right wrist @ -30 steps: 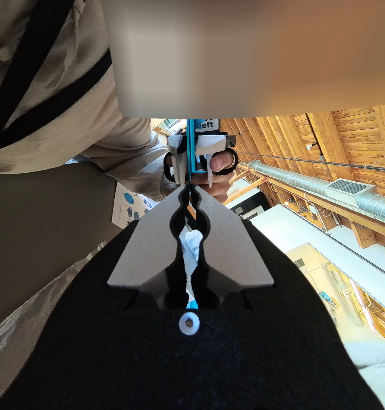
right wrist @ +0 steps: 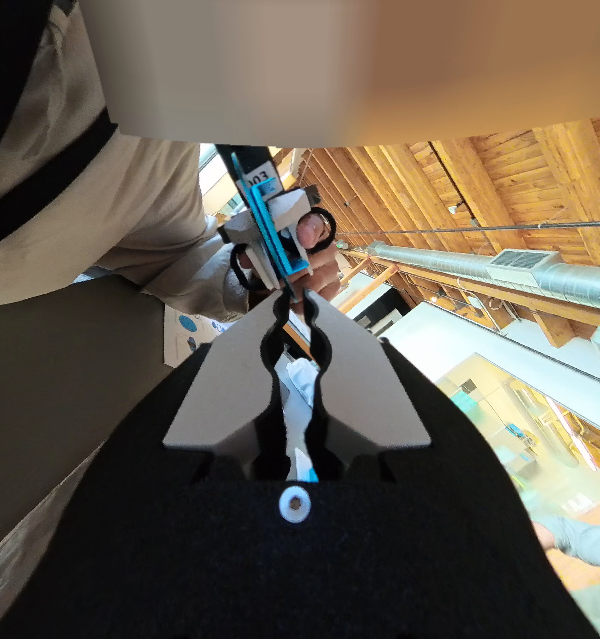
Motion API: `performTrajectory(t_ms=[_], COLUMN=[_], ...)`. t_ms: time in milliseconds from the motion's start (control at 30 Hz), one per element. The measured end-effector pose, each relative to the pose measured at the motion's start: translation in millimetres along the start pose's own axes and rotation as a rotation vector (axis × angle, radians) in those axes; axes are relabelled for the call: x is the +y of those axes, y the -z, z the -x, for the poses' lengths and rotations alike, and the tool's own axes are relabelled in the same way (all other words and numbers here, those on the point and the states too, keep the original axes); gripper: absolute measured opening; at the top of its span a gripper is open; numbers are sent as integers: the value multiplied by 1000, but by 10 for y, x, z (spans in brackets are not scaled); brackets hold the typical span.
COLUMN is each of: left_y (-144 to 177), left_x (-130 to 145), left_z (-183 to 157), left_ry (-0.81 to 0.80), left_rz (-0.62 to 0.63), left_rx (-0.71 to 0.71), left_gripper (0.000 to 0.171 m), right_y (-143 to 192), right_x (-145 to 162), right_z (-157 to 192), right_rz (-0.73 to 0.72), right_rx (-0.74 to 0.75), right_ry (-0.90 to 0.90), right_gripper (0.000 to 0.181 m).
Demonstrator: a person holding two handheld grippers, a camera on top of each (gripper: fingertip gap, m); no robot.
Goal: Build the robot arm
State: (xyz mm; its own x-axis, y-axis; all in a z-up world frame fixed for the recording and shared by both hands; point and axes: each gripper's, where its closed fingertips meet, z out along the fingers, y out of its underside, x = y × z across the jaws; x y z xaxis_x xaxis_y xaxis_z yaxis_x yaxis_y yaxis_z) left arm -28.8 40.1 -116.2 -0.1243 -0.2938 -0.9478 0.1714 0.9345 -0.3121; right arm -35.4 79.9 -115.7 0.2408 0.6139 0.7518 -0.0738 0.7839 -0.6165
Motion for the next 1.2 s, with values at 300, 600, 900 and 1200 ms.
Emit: performTrajectory(t_ms=[300,600,900,1200], left_y=[114,328,392,347], left_x=[475,947,1458,1897], left_z=[67,152,-249,-866], left_ry=[12,214,397,397], left_rz=[218,436,727,908], left_rx=[-56,-125,-148,-157], left_gripper=[1,1,1,1], right_y=[179,419,1206,983], right_x=[175,407,1585,1923], right_z=[-333,-781,324,855], right_rz=[34,170,1005,1171], right_rx=[104,201,-6,-56], right_ry=[-221,-499,-766,-703], right_gripper=[42,38,33,18])
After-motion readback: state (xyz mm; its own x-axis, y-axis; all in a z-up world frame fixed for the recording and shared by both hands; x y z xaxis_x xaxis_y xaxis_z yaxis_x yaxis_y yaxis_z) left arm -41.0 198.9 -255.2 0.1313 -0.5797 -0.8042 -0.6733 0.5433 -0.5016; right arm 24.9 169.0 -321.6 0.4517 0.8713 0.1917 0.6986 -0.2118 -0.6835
